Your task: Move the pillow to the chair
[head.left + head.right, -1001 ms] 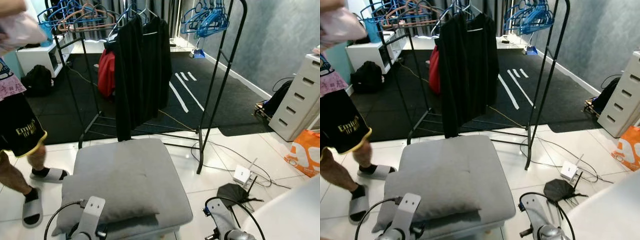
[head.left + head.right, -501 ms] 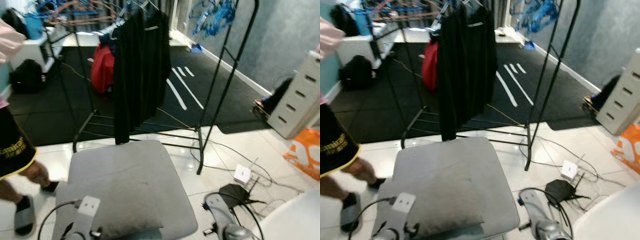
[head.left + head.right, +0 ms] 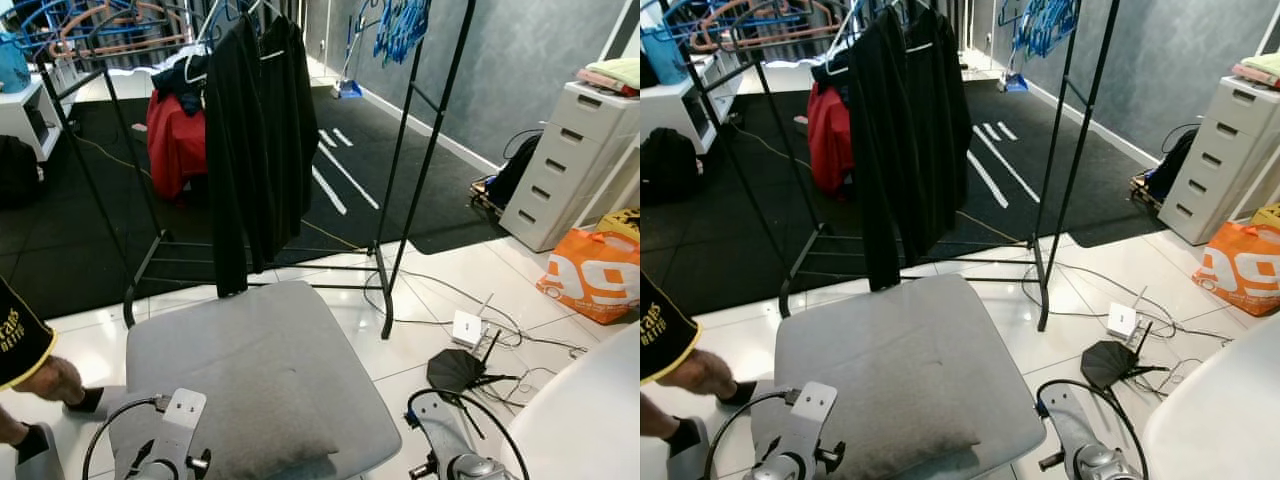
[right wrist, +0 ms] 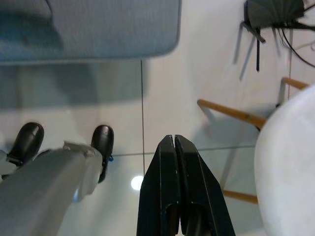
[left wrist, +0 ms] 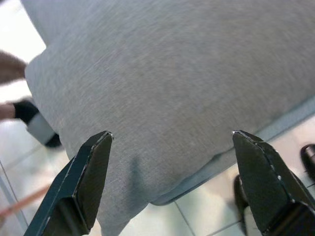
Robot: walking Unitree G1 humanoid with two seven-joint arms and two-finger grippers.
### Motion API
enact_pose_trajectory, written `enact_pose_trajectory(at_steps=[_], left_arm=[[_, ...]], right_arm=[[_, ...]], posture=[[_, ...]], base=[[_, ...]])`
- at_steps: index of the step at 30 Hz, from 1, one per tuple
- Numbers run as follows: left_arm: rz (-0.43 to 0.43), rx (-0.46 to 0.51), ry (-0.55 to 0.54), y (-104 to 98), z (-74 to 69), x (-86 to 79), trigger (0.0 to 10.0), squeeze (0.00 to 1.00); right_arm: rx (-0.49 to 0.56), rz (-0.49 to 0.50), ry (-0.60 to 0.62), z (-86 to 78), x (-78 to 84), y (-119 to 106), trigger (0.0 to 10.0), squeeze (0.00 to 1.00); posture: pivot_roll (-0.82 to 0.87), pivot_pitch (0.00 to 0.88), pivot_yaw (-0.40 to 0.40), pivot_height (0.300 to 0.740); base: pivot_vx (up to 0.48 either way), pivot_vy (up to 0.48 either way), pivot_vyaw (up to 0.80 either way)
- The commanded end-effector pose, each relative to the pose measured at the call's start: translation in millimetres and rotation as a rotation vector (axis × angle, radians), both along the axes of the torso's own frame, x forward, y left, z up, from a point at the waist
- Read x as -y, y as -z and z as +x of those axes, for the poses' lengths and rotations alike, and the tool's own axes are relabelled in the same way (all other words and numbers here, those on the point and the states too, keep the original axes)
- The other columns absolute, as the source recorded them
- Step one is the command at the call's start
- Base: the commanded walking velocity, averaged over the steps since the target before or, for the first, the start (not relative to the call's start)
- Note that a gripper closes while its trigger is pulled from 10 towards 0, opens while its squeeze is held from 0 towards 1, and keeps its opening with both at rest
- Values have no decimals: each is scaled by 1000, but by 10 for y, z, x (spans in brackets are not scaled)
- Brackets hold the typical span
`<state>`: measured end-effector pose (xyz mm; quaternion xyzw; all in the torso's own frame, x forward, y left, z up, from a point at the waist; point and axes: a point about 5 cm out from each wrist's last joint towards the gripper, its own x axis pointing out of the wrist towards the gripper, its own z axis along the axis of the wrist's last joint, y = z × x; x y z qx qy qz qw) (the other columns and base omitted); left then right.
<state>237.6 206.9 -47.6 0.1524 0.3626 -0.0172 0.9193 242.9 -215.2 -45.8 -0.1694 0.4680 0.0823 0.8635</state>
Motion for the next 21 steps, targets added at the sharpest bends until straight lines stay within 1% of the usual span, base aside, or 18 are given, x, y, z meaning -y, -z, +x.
enact_pose_trajectory(at_steps=[1,6,8,12,13,14,17,21], left_arm=[[23,-15,30,33,-50,3,10000,0],[32,-14,51,37,-52,23,10000,0],[38,-11,60,41,-53,53,10000,0],[44,-9,62,41,-49,65,10000,0],[53,-8,76,44,-46,100,10000,0],[53,-8,76,44,-46,100,10000,0],[98,-16,133,70,-63,191,10000,0],[129,-14,161,75,-66,219,10000,0]], right_arm=[[-15,-15,5,-27,24,14,10000,0],[-13,-19,13,-28,28,15,10000,0],[-3,-24,31,-26,35,14,10000,0],[2,-22,37,-24,36,12,10000,0],[9,-16,49,-23,36,12,10000,0],[9,-16,49,-23,36,12,10000,0],[30,0,84,-23,35,12,10000,0],[42,9,100,-23,33,13,10000,0]], posture=[[-132,34,-43,650],[-132,35,-42,640],[-131,36,-43,625],[-130,37,-43,615],[-131,37,-44,605],[-131,37,-44,605],[-131,39,-39,585],[-133,40,-37,575]], base=[[0,0,0],[0,0,0],[0,0,0],[0,0,0],[0,0,0],[0,0,0],[0,0,0],[0,0,0]])
